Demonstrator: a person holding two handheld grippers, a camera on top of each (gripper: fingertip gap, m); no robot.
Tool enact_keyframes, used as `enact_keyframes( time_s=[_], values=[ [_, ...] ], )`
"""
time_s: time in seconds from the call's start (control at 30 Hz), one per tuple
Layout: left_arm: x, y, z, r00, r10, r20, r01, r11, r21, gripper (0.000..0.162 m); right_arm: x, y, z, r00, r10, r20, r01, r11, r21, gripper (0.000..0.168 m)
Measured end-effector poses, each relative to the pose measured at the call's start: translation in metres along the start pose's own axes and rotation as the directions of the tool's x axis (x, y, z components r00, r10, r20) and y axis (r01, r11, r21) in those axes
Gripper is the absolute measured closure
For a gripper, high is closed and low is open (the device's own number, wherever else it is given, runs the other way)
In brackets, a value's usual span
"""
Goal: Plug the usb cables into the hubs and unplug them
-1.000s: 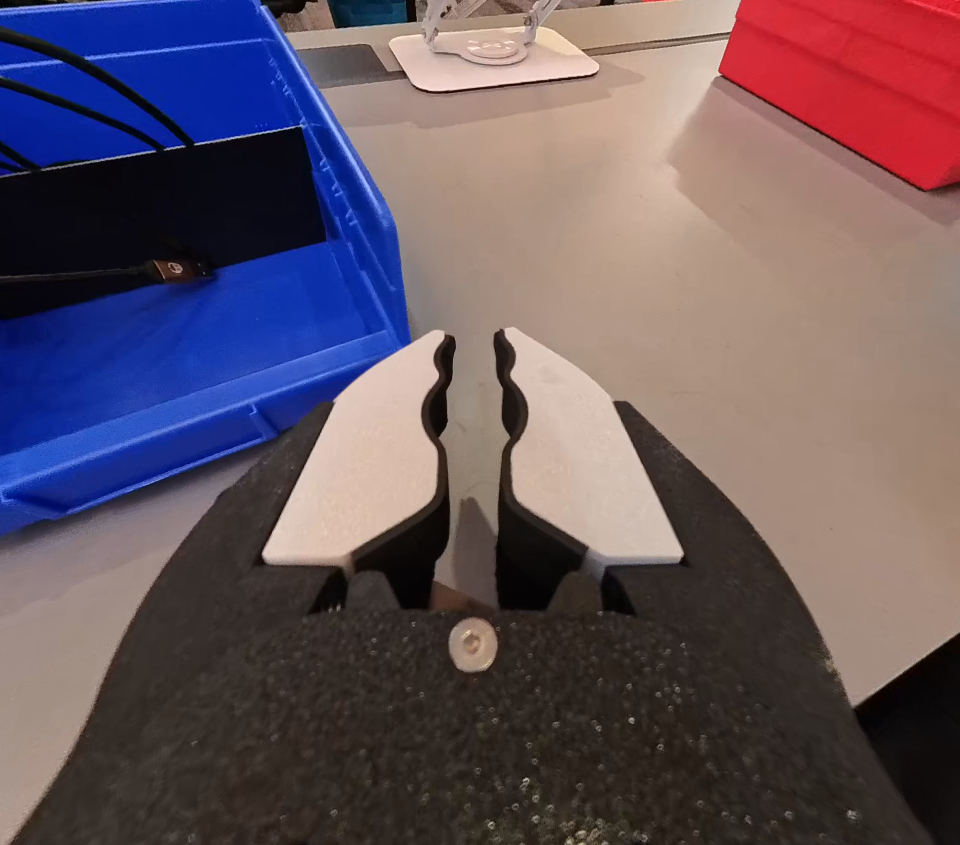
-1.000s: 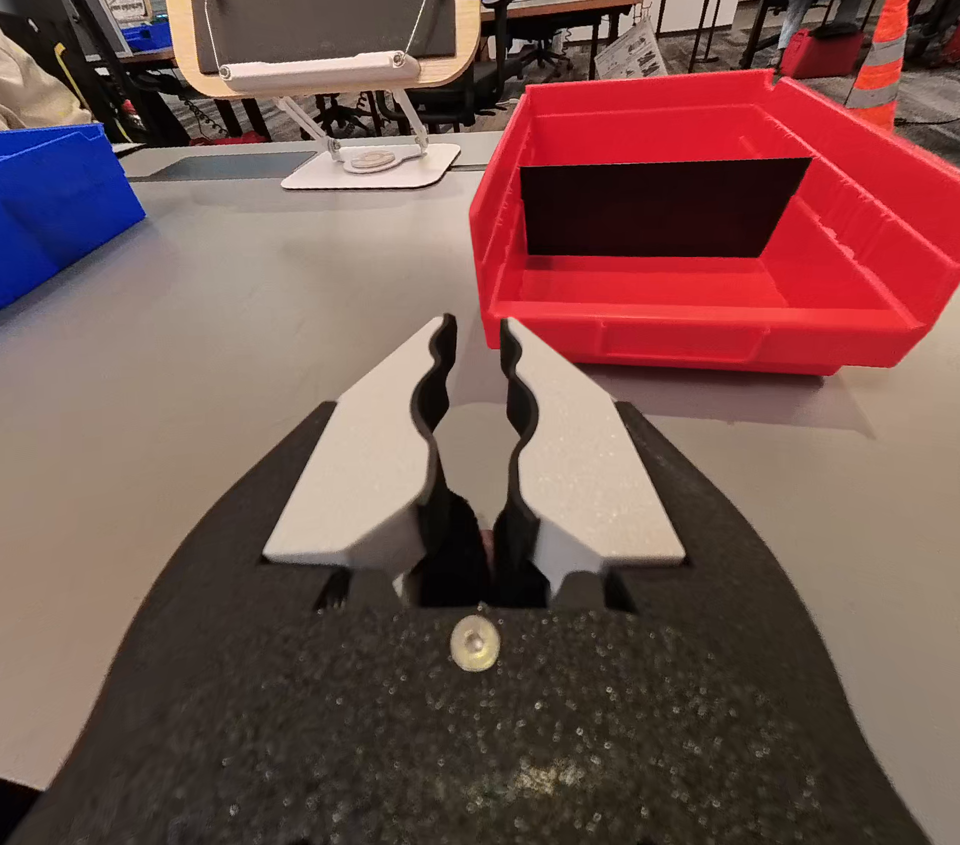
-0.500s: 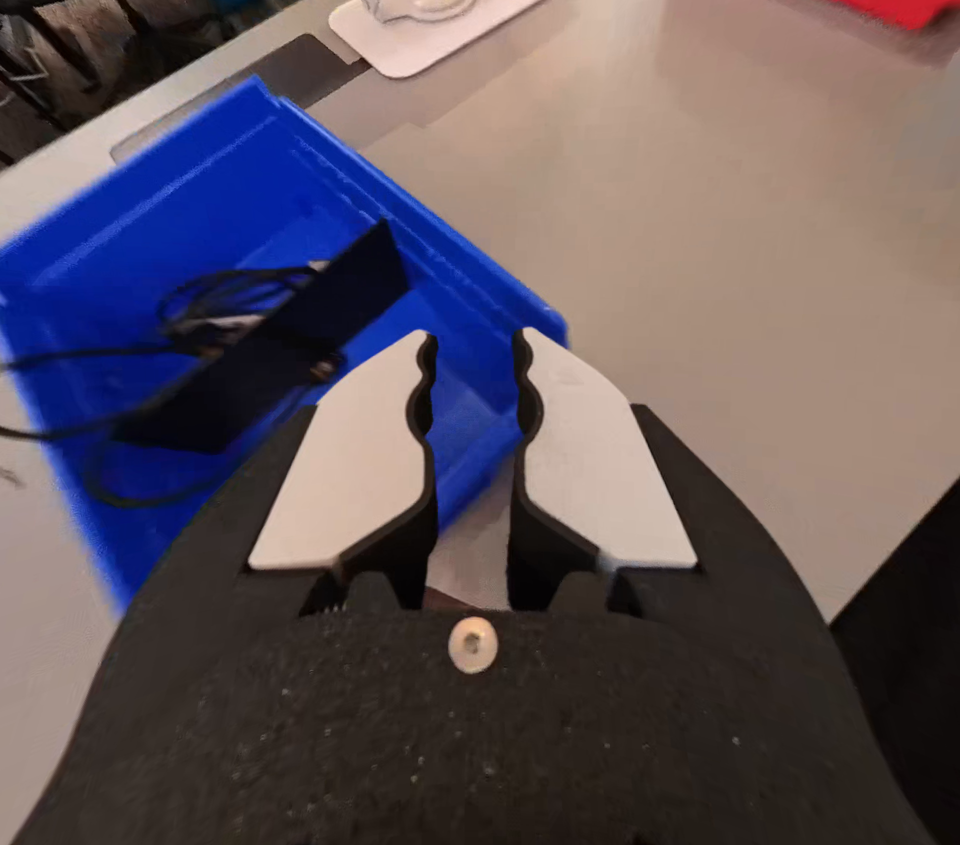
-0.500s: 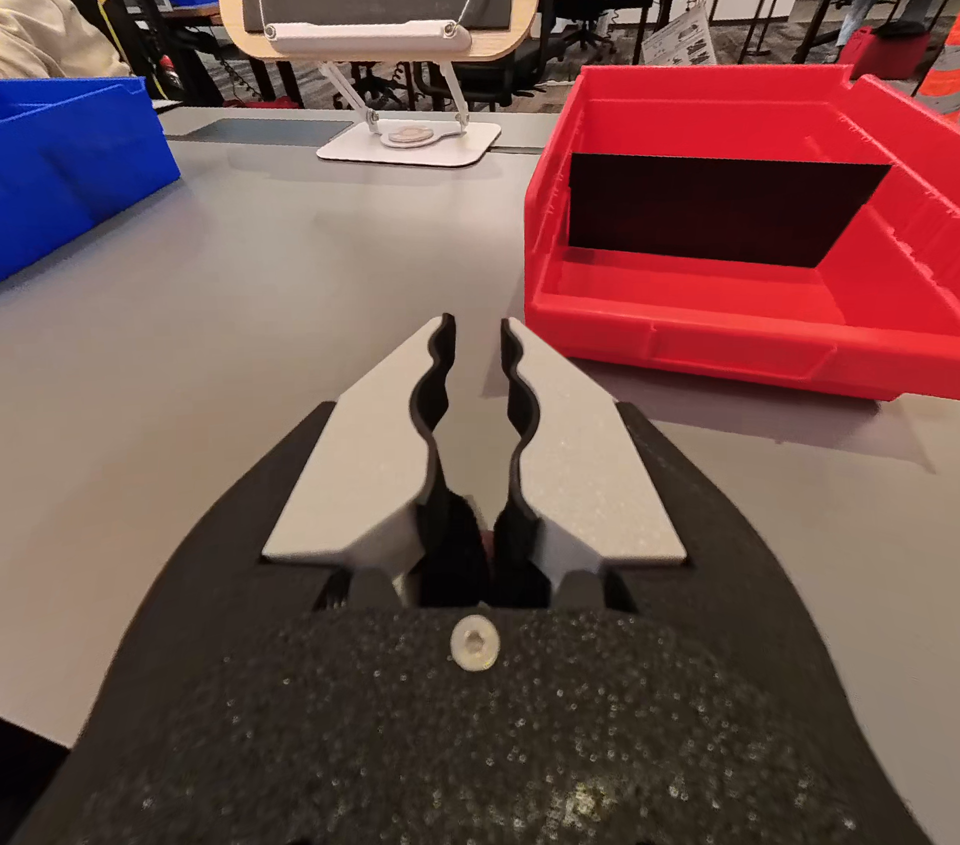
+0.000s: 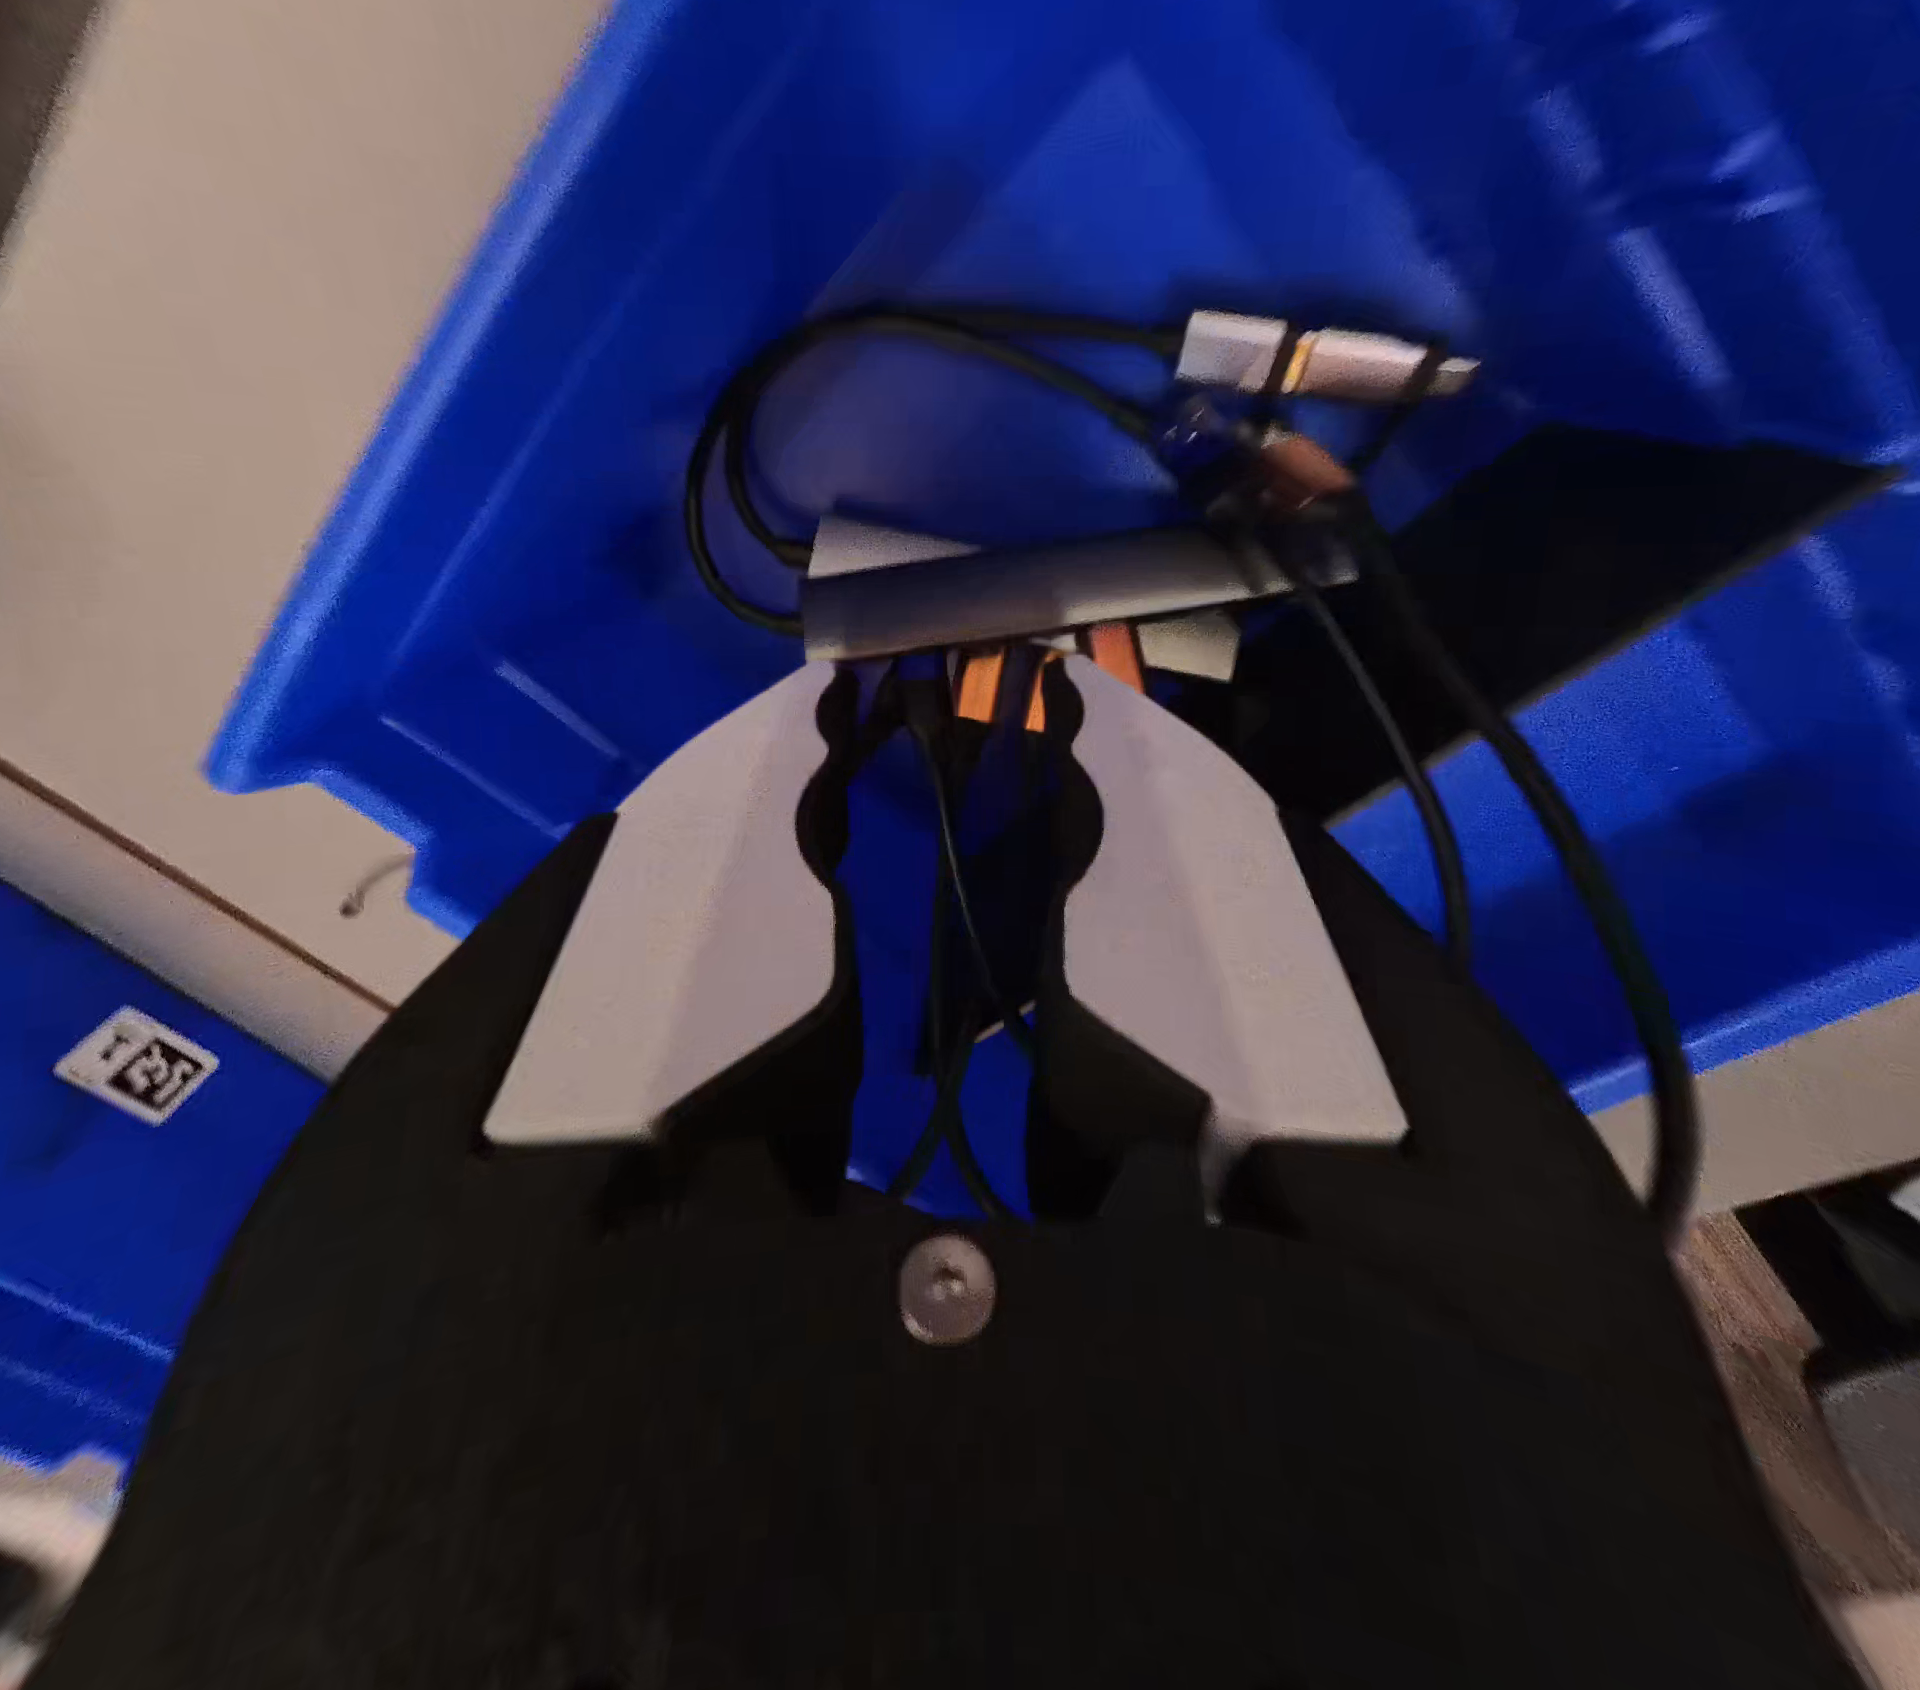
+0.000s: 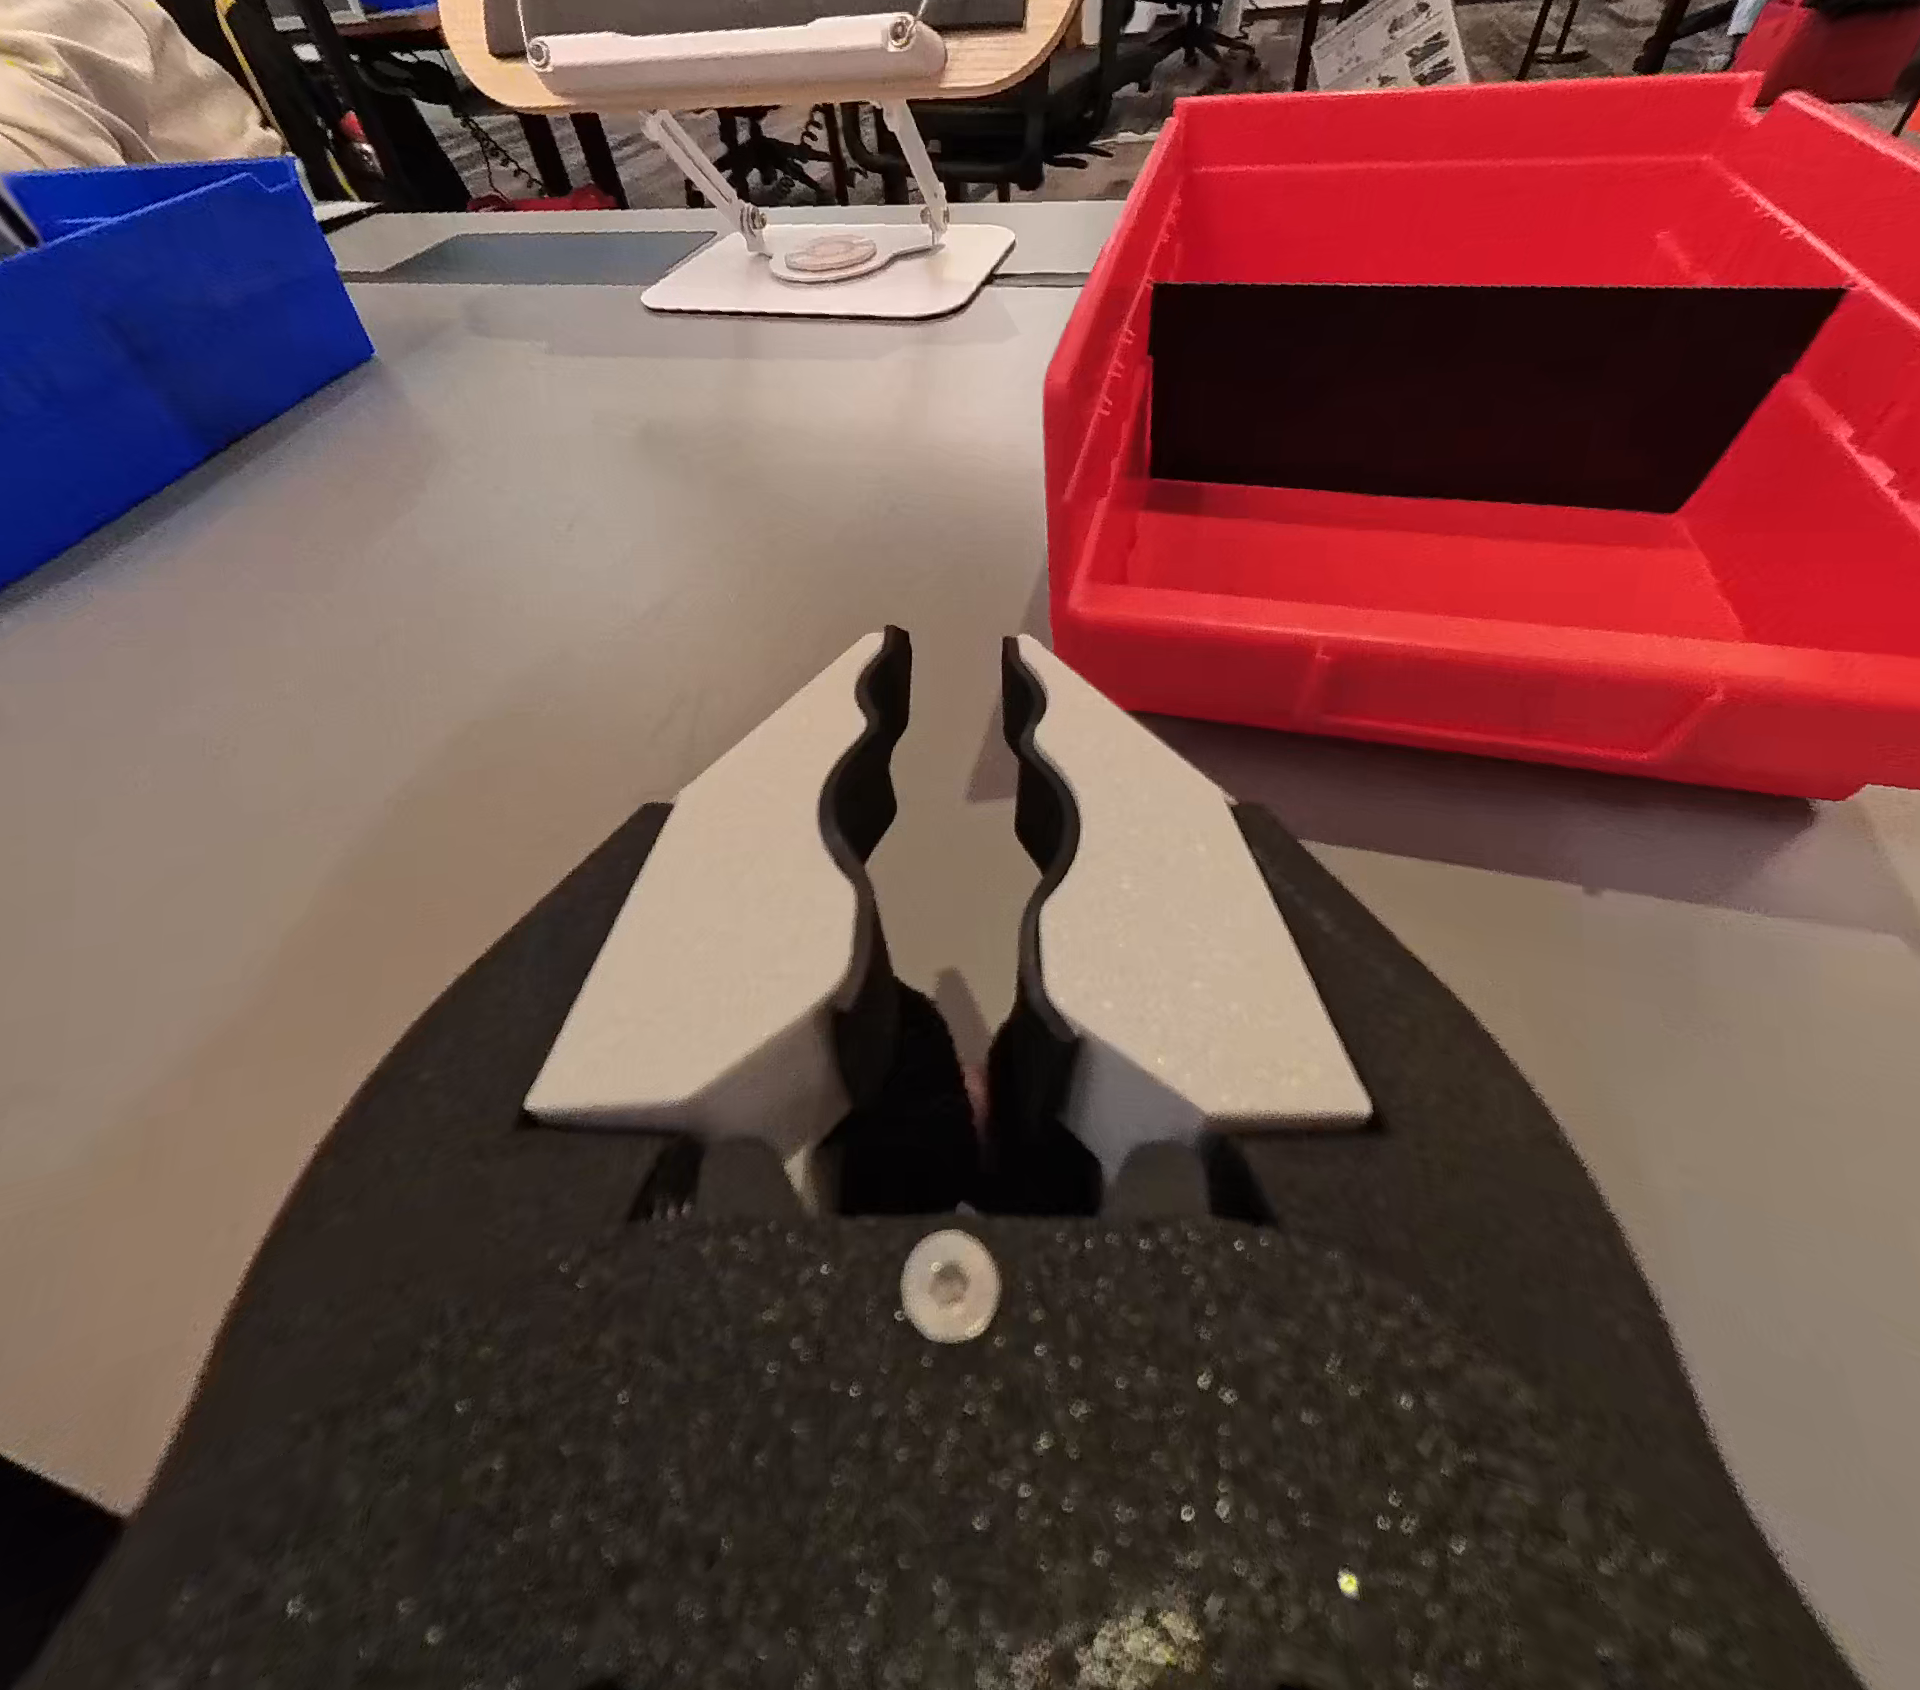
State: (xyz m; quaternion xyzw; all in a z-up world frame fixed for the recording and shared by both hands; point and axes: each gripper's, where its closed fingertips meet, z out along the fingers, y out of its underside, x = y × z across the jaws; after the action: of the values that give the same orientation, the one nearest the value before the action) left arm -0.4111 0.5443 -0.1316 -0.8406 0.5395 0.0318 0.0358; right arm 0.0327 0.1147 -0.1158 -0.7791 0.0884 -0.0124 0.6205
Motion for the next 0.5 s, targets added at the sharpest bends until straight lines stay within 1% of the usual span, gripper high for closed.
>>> enact_keyframes(
  time_s=[0.07,0.1,0.13,0.17,0.2,0.3,0.4,0.5],
  values=[
    [-0.003,0.011,0.015,1.000,-0.011,0.025,0.013,0.996,-0.087,0.126,0.001,0.000,-0.001,1.000,0.018,0.005,-0.018,1.000,0.002,0.152],
    [-0.005,0.013,0.021,0.999,-0.015,0.046,0.020,0.994,-0.110,0.130,0.002,0.000,-0.001,1.000,0.026,0.008,-0.026,1.000,0.004,0.152],
    [-0.006,0.016,0.025,0.998,-0.016,0.056,0.023,0.991,-0.129,0.131,0.002,0.000,-0.001,0.999,0.032,0.012,-0.032,0.999,0.004,0.152],
    [-0.006,0.017,0.029,0.998,-0.012,0.063,0.021,0.989,-0.143,0.137,0.002,0.000,-0.001,0.999,0.037,0.015,-0.037,0.999,0.003,0.152],
    [-0.006,0.020,0.031,0.997,-0.003,0.076,0.015,0.988,-0.156,0.147,0.002,0.000,-0.001,0.999,0.039,0.018,-0.039,0.999,0.001,0.152],
    [-0.010,0.023,0.030,0.989,0.054,0.140,-0.029,0.984,-0.176,0.150,0.001,0.001,-0.004,0.999,0.035,0.019,-0.035,0.999,0.002,0.152],
    [-0.015,0.016,0.011,0.972,0.069,0.227,-0.046,0.993,-0.105,0.150,0.000,0.001,-0.006,1.000,0.017,0.016,-0.017,1.000,0.001,0.152],
    [-0.021,0.006,-0.025,0.951,0.047,0.305,-0.054,0.998,0.016,0.150,-0.002,0.002,-0.009,1.000,-0.007,0.012,0.007,1.000,0.001,0.152]
  ],
)
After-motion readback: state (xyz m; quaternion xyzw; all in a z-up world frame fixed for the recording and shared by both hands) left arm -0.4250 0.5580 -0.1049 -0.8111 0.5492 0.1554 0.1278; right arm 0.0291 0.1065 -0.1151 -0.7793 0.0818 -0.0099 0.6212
